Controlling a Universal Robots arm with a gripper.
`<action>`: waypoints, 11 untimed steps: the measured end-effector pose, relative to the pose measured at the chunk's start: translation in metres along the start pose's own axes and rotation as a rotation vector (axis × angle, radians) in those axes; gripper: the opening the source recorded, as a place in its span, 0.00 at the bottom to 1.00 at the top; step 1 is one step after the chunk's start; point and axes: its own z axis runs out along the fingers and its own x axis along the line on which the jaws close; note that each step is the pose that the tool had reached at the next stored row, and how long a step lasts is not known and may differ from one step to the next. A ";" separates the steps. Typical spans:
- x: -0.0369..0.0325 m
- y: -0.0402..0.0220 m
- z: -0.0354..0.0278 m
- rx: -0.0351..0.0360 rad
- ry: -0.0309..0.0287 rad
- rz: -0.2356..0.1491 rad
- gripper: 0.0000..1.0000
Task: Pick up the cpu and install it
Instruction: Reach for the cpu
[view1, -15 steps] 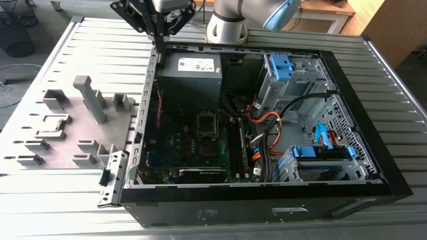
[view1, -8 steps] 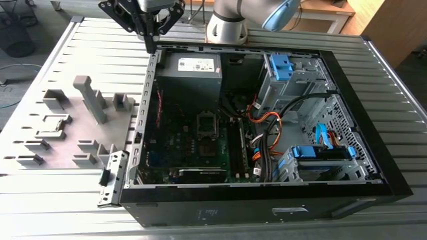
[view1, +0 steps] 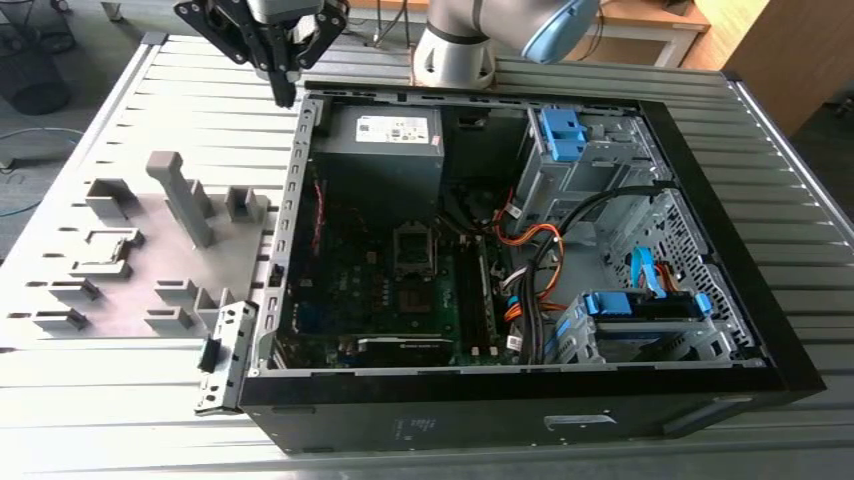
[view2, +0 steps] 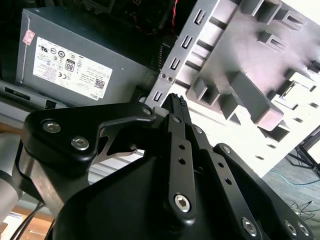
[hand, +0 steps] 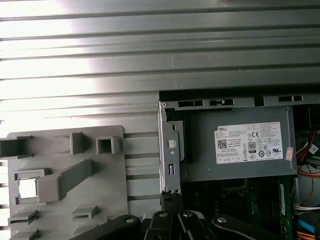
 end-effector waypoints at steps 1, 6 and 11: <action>0.0022 -0.0001 0.0000 0.0000 0.0000 0.000 0.11; 0.0133 -0.0010 0.0000 0.0000 0.0001 0.000 0.11; 0.0250 -0.0019 0.0002 0.0000 0.0000 0.000 0.11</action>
